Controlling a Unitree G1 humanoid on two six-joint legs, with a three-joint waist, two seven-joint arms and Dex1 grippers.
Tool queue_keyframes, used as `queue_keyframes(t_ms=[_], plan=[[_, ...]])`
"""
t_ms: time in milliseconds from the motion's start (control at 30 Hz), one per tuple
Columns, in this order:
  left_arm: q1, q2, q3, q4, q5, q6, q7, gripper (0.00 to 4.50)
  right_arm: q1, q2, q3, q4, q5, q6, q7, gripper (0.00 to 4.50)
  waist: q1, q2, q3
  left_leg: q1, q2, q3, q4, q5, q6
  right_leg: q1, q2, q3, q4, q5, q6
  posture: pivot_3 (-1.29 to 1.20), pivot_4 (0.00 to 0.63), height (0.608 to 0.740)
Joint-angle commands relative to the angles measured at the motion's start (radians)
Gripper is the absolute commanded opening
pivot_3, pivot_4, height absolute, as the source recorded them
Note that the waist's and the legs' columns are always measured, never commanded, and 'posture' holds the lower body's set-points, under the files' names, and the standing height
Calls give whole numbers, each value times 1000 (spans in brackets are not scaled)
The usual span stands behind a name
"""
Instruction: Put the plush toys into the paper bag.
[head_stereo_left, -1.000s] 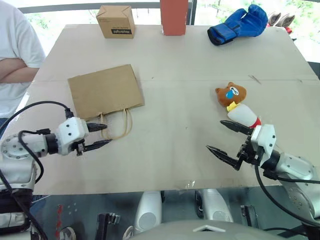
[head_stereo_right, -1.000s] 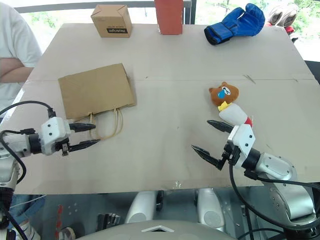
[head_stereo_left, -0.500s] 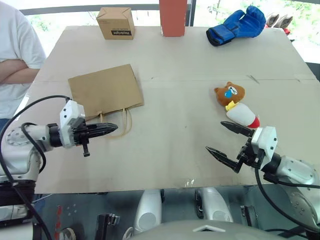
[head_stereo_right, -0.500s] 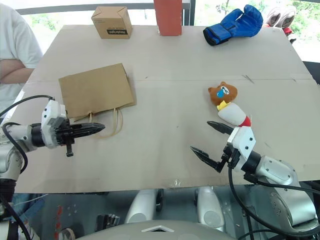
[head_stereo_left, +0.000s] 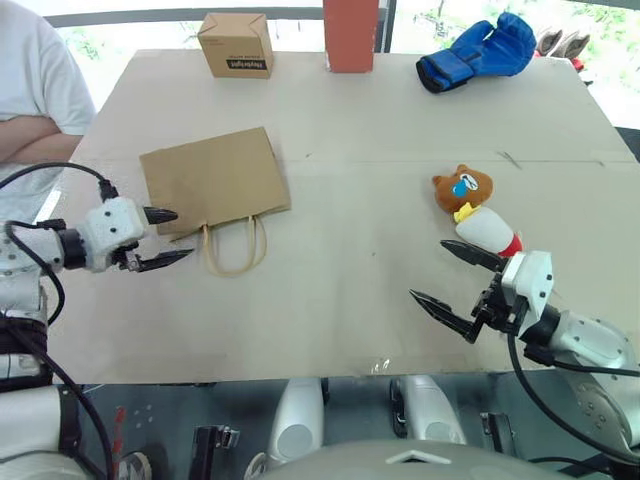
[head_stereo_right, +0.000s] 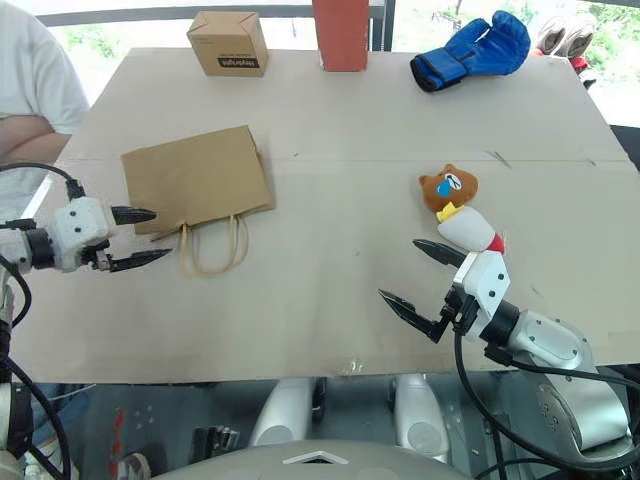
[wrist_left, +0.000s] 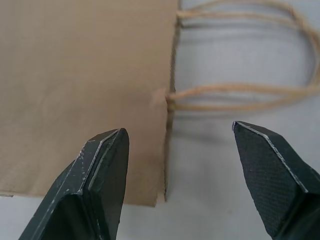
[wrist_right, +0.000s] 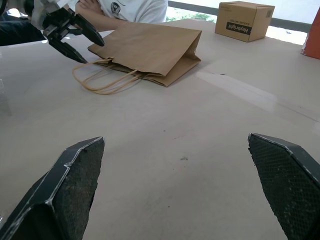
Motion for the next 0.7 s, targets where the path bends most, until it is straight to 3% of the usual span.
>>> queue_keyframes(t_ms=[33, 267, 567, 700], plan=[[-61, -2, -9, 59, 21, -99, 17, 3627, 7, -1, -21, -42, 4, -18, -9, 4500, 3, 0, 0, 0, 0, 0, 0, 0, 0, 0, 0, 0, 0, 0, 0, 0, 150, 740], [-100, -46, -21, 114, -4, -140, -24, 3627, 18, -2, -18, -48, -4, -22, -23, 4500, 3, -1, -1, 0, 0, 0, 0, 0, 0, 0, 0, 0, 1, 0, 0, 0, 150, 740], [-67, -153, -34, 16, -66, -153, -56, 3627, 29, -1, -13, -54, -21, -27, -38, 4500, 3, -2, -1, 0, 0, 0, 2, 0, 0, 1, 0, 0, 2, 0, 0, 0, 150, 740], [1, -202, -31, -140, -184, -12, -123, 2371, 29, 1, -14, -57, -27, -29, -45, 4500, -1, -2, -1, 0, 0, 0, 2, 0, 0, 1, 0, 0, 2, 0, 0, 0, 150, 740]])
